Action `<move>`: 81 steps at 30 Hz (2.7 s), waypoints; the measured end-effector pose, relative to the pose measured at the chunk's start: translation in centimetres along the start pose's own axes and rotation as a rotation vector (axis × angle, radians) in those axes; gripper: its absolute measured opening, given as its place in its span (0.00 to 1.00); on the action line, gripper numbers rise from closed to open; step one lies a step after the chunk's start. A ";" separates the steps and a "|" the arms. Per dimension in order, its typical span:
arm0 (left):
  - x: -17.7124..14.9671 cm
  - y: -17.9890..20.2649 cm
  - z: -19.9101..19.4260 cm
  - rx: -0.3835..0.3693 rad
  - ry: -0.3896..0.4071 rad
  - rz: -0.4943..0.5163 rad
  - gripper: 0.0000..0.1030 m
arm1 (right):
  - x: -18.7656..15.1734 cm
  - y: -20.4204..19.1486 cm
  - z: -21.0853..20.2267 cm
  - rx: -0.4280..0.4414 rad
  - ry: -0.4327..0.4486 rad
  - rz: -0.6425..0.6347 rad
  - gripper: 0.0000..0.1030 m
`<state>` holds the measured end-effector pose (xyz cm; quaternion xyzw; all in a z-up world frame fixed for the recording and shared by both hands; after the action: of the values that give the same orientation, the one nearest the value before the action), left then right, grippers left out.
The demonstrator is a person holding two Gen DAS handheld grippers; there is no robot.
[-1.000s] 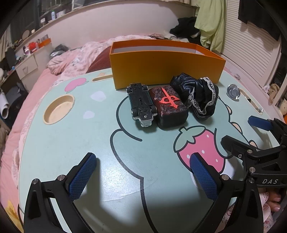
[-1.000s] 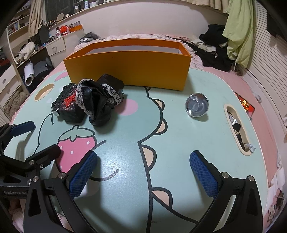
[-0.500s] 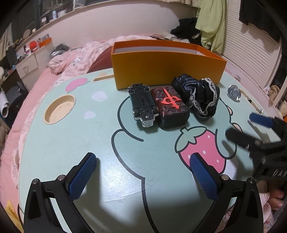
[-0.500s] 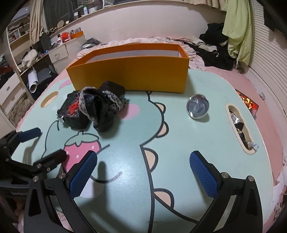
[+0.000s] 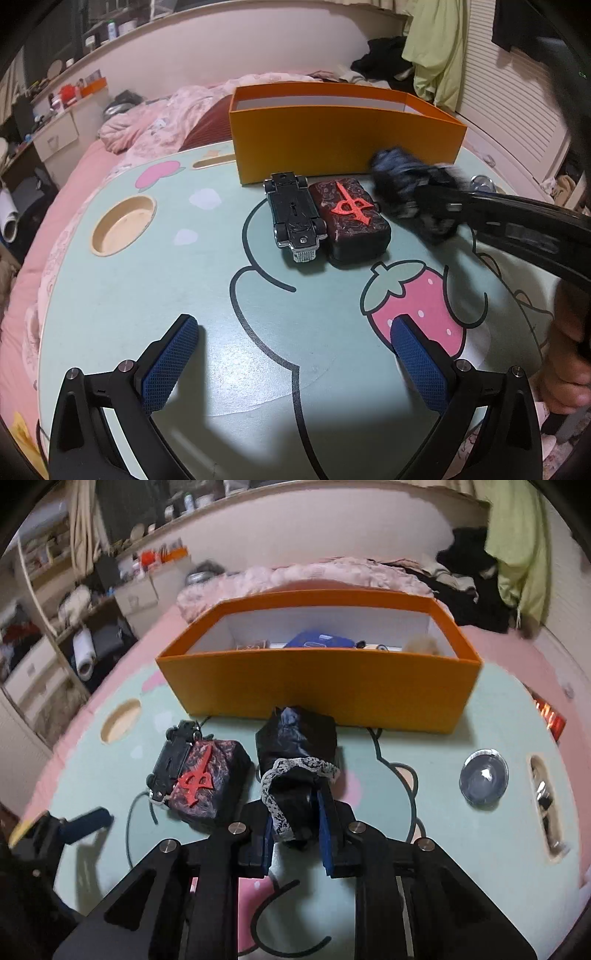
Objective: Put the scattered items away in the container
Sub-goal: 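Lift the black lace cloth with the right gripper, then grasp the green toy car with the left gripper while the right holds the cloth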
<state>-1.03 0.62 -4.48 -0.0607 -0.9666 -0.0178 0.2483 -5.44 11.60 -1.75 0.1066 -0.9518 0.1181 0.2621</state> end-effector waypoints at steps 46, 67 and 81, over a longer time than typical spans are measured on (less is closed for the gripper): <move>2.3 -3.5 -2.3 -0.099 0.068 -0.144 0.94 | -5.7 2.2 -2.3 -0.110 0.040 -0.116 0.35; 5.8 -3.3 2.6 0.043 -0.015 -0.073 0.50 | -5.8 1.9 -2.1 -0.103 0.044 -0.117 0.36; 2.5 -0.8 -0.5 -0.075 0.059 0.003 0.23 | -5.8 1.6 -2.0 -0.101 0.046 -0.119 0.37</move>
<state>-3.07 0.06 -2.89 -0.0709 -0.9574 -0.0553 0.2743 -0.05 14.54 -3.37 0.1466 -0.9423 0.0566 0.2957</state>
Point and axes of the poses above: each gripper's, at about its wrist camera, not at the fingertips, and z roughly the way its jaws point, y to its right, x to its top, the point moved 6 cm from there along z, roughly the way its jaws point, and after that the axes turned 9 degrees about -y, right-handed, at the moved point
